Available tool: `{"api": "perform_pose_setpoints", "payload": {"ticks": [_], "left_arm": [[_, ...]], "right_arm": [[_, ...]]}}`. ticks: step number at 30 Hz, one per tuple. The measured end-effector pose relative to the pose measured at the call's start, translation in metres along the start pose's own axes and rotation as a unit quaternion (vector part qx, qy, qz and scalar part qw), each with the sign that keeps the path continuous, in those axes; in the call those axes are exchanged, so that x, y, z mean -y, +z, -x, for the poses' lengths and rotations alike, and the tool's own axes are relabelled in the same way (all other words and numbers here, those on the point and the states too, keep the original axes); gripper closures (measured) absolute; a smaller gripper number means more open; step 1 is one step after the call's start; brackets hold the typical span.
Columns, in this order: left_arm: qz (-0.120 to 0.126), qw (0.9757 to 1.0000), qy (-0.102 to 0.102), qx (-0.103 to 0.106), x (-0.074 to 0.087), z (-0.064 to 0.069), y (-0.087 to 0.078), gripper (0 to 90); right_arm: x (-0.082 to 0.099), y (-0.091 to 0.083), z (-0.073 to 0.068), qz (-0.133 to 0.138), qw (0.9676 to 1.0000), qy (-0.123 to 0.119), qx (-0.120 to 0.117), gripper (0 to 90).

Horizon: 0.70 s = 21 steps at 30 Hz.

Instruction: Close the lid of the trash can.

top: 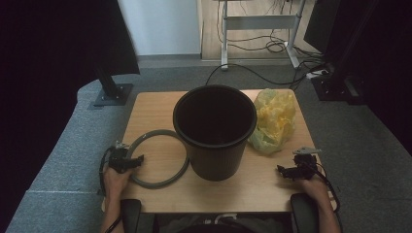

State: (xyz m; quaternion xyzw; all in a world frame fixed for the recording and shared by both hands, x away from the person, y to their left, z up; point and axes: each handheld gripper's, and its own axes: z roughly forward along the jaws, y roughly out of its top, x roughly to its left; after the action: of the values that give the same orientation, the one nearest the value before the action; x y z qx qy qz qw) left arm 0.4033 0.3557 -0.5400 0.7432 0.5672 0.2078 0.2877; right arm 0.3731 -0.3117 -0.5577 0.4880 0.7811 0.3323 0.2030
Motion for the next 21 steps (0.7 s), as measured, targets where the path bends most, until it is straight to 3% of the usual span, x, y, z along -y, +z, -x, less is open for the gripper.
{"api": "perform_pose_setpoints", "payload": {"ticks": [5, 8, 12, 21], "left_arm": [[-0.004, 0.9997, -0.018, -0.014, -0.003, -0.007, -0.004, 60.4], [-0.015, 0.9994, -0.022, -0.022, -0.006, -0.008, -0.005, 74.7], [-0.026, 0.9992, -0.014, -0.026, -0.010, -0.008, -0.004, 77.5], [-0.030, 0.9984, -0.047, 0.007, -0.011, -0.017, -0.005, 78.6]], "right_arm": [[0.000, 0.000, 0.000, 0.000, 1.0000, -0.001, -0.001, 0.0], [0.000, 0.000, 0.000, 0.000, 1.0000, -0.001, -0.001, 0.0], [0.000, 0.000, 0.000, 0.000, 1.0000, -0.001, -0.001, 0.0], [0.000, 0.000, 0.000, 0.000, 1.0000, -0.001, -0.001, 0.0]]}}
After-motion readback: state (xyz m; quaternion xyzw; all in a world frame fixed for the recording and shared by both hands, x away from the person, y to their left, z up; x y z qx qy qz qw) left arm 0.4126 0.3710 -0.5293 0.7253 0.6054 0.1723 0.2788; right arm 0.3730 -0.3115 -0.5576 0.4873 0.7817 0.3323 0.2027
